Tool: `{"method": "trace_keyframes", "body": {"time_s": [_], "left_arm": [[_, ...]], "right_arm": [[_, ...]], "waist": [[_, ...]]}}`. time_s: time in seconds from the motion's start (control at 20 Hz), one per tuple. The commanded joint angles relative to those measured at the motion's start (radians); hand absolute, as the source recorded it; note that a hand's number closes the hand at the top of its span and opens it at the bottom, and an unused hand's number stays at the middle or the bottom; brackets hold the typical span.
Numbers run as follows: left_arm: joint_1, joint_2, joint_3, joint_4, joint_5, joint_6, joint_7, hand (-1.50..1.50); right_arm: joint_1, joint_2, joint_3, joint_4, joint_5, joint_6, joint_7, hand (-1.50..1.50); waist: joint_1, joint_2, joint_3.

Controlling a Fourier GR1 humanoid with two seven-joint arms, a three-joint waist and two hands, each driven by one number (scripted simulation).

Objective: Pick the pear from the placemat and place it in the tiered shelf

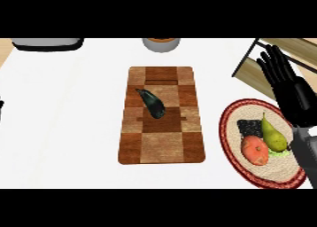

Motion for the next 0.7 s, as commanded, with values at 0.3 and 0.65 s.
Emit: {"method": "trace_keyframes", "body": {"time_s": [0.3,0.65], "left_arm": [[-0.156,-0.132,-0.119,-0.076,0.124,-0.145,0.143,0.0],[-0.255,-0.173,-0.15,-0.075,0.156,-0.164,0.268,0.0]], "right_arm": [[-0.055,-0.366,-0.092,0.311,0.19,0.103,0.031,1.5],[-0.152,-0.275,-0.249,0.649,-0.248,0.623,0.061,-1.5]], "waist": [[0.01,0.072,0.024],[0.052,0.049,0.032]]}}
